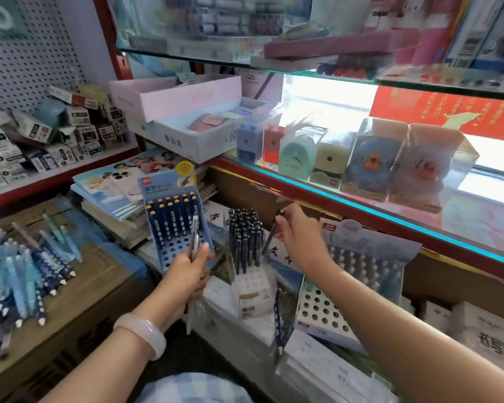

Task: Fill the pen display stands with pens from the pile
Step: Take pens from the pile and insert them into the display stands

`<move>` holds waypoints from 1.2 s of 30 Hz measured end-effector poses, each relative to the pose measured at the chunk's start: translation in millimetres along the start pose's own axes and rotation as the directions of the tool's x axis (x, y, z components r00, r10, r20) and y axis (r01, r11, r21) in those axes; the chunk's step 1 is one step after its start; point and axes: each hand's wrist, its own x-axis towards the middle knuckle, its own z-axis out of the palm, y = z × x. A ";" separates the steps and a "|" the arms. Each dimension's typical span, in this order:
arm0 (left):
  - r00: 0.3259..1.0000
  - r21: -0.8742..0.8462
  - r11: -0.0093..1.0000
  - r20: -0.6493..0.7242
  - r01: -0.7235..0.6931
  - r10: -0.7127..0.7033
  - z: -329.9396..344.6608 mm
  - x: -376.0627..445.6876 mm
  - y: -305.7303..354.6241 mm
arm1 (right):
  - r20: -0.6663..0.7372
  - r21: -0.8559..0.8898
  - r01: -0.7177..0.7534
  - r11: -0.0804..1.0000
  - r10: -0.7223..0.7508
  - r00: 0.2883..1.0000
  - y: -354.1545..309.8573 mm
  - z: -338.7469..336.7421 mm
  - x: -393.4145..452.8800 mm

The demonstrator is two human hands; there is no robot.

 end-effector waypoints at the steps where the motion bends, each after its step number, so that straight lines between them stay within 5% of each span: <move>1: 1.000 -0.002 1.000 0.001 0.001 -0.001 -1.3 1.0 -2.6 | 0.004 -0.022 -0.002 1.000 0.002 1.000 1.9 6.9 -0.5; 12: 0.998 -0.183 0.982 -0.016 0.057 -0.061 -1.2 11.2 -4.2 | 0.160 -0.237 0.044 0.970 -0.006 0.987 4.8 43.8 -1.0; 20: 0.999 -0.115 0.993 0.037 -0.033 0.037 -4.4 2.5 -6.9 | 0.156 -0.180 -0.021 0.983 0.049 0.987 8.2 54.7 -1.7; 24: 0.991 -0.077 0.996 0.117 -0.053 0.062 -6.1 -2.7 -3.7 | -0.038 0.052 -0.075 0.996 0.077 0.996 -2.4 37.1 -9.2; 27: 0.977 -0.009 0.997 0.200 -0.077 0.077 -2.1 -7.0 -0.8 | 0.175 0.352 -0.131 0.927 0.072 0.982 -26.2 27.3 -10.7; 30: 0.965 0.063 0.994 0.249 -0.094 0.075 3.5 -12.6 1.7 | 0.406 0.430 -0.182 0.884 -0.009 0.914 -46.2 25.3 -12.3; 36: 0.948 0.104 0.984 0.301 -0.143 0.105 5.9 -18.8 4.7 | 0.383 0.537 -0.238 0.809 0.018 0.924 -51.8 25.1 -14.4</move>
